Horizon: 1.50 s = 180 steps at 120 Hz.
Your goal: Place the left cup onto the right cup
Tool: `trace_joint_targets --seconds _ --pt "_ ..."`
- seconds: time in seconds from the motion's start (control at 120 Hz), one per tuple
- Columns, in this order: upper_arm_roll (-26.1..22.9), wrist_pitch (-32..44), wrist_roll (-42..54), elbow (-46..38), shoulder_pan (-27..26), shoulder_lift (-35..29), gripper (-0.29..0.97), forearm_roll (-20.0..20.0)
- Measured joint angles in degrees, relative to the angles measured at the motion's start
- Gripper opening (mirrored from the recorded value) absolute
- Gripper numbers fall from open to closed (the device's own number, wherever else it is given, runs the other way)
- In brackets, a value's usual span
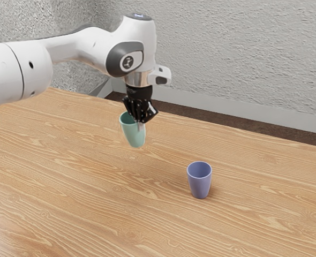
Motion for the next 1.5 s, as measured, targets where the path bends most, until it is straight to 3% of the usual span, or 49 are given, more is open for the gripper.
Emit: trace_joint_targets --seconds 0.708,0.958,1.5 --pt "-11.4 -0.3 -5.4 1.4 -1.2 1.2 -0.10 0.4" --pt "-12.7 -0.4 -7.8 2.4 -3.6 2.3 -0.11 0.4" --pt "-14.0 -0.2 -11.0 4.6 -3.7 4.4 -0.10 2.0"
